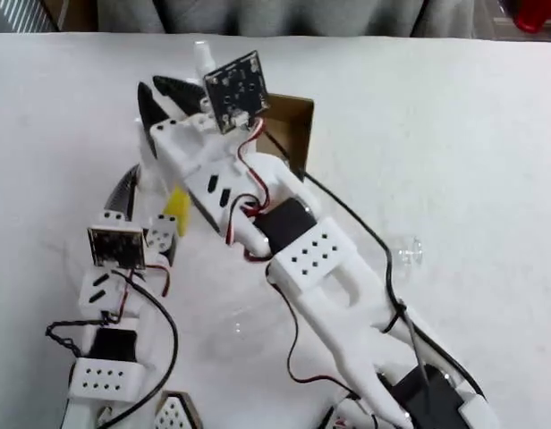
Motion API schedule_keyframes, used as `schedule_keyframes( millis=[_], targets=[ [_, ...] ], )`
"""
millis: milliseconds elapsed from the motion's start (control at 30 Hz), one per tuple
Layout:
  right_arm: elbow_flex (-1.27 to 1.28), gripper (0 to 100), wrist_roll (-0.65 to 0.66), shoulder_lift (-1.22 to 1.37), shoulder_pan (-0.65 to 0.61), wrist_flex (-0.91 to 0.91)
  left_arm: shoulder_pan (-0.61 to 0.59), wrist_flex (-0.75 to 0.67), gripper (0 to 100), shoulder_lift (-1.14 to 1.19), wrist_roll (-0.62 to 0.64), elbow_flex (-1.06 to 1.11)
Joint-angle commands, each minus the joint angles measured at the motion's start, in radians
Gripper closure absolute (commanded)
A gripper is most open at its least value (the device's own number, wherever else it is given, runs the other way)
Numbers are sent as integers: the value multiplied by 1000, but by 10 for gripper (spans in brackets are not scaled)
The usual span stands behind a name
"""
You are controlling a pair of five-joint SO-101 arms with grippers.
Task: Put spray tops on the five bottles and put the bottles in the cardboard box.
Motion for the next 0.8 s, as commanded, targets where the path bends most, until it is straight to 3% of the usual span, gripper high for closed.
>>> schedule_keyframes(
  millis=[0,100,467,767],
  targets=[
    [8,954,-6,-51,-15,-54,2,-8,976,-12,-2,-6],
    [11,954,-2,-53,-36,-28,2,-8,976,-12,-2,-6],
    [-121,954,112,-44,-73,331,2,-8,976,-12,-2,-6],
    [-160,954,112,-53,-67,381,2,-8,976,-12,-2,-6]
  ],
)
